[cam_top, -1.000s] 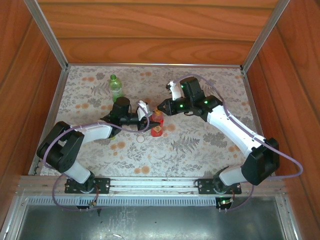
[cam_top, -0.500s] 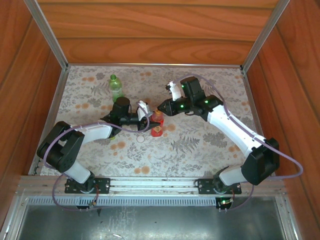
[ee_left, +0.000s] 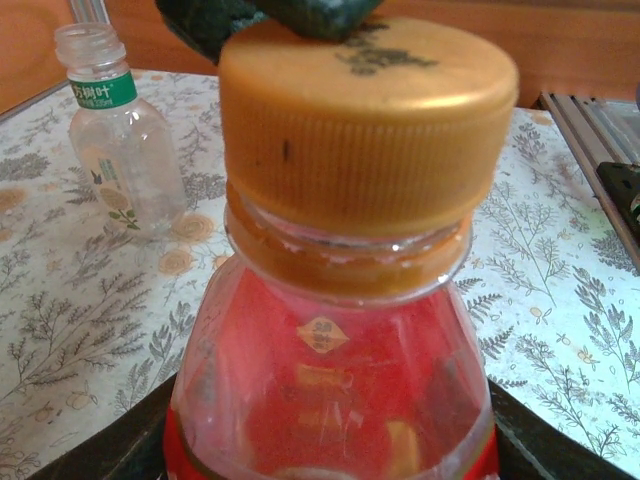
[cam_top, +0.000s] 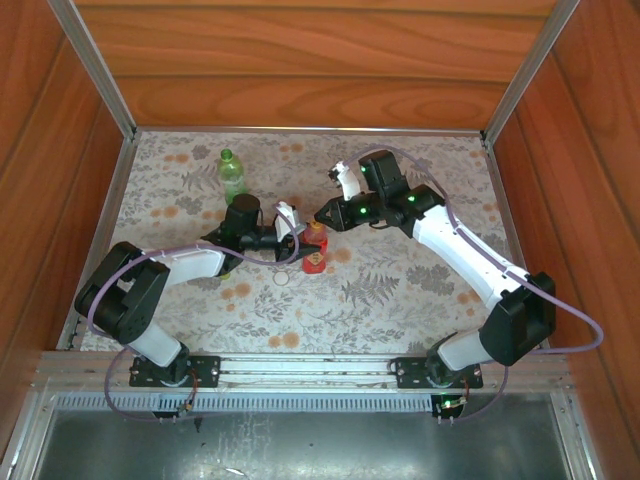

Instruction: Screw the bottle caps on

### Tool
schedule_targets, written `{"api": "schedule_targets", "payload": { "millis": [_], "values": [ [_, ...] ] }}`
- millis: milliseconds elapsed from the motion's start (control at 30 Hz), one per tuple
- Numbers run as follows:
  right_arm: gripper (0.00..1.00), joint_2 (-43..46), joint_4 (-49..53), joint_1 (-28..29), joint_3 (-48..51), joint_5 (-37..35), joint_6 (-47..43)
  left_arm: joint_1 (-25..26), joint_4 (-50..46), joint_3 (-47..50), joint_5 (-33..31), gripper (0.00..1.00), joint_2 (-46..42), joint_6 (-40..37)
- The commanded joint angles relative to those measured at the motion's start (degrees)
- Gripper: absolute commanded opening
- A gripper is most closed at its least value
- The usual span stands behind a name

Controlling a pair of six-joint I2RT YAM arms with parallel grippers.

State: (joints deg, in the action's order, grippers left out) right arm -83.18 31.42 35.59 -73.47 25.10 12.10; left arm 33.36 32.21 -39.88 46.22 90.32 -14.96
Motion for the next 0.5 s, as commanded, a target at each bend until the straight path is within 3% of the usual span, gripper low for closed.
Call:
{"api": "schedule_targets", "payload": {
  "millis": [0,133,467],
  "values": [
    [0.18,1.0,3.9,0.6,1.3,3.1,-0.7,0.0,0.3,-0.6,0.0,0.56,1.2,0.5],
    [0.08,1.3,5.0,0.6,1.5,4.2,-0.4,0.0,0.3,-0.8,-0.5,0.56,1.3,1.1],
    [0.13,4.4,7.1,1.0,4.0,7.6,0.1,-0.4,0.3,-1.7,-1.0,0.56,2.3,2.5]
  ]
}}
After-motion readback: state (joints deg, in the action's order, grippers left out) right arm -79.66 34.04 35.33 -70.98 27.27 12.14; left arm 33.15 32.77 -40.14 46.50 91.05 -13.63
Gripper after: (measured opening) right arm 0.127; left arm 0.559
